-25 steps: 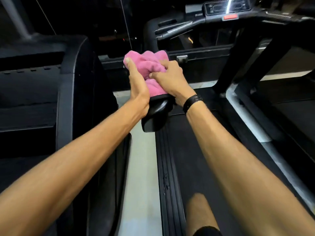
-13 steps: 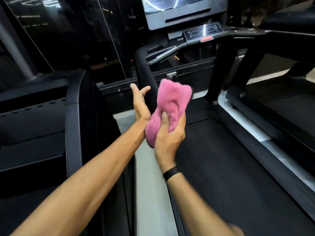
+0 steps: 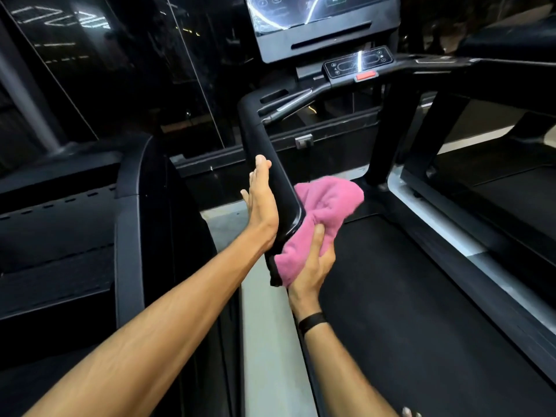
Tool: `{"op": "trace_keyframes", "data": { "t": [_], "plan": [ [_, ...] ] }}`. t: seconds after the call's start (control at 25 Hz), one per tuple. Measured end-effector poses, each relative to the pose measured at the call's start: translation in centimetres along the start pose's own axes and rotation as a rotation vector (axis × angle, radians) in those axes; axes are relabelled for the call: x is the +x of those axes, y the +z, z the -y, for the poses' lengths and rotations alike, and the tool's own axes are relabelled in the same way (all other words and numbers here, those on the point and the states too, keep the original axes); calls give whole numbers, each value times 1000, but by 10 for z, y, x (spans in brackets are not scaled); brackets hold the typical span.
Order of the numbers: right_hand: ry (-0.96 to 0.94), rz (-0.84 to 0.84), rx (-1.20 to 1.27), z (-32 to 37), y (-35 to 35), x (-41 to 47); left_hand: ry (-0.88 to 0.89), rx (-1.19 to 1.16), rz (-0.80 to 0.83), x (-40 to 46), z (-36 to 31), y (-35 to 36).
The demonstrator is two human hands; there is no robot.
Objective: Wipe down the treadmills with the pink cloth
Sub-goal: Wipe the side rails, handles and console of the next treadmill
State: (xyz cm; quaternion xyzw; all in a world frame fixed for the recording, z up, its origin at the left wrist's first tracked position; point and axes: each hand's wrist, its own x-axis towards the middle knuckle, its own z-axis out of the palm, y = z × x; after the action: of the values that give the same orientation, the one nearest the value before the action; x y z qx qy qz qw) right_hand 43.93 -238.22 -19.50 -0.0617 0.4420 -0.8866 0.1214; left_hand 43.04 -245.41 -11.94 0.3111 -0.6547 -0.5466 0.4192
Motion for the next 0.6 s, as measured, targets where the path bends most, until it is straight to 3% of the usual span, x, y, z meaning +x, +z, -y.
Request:
{"op": "trace_keyframes", "data": {
  "t": [0.16, 0.28, 0.36, 0.48, 0.6],
  "plan": [
    [-63, 226, -34, 25, 6, 41, -39, 295, 13, 4, -8, 6],
    [107, 283, -50, 11, -7, 46, -62, 548, 35, 1, -10, 11],
    [236, 333, -50, 10, -8, 53, -46, 571, 27, 2, -10, 11],
    [176, 434, -65, 27, 8, 77, -40, 601, 8, 5, -8, 10],
    [295, 380, -69, 11, 9, 85, -16, 606, -9, 4, -9, 11]
  ]
}}
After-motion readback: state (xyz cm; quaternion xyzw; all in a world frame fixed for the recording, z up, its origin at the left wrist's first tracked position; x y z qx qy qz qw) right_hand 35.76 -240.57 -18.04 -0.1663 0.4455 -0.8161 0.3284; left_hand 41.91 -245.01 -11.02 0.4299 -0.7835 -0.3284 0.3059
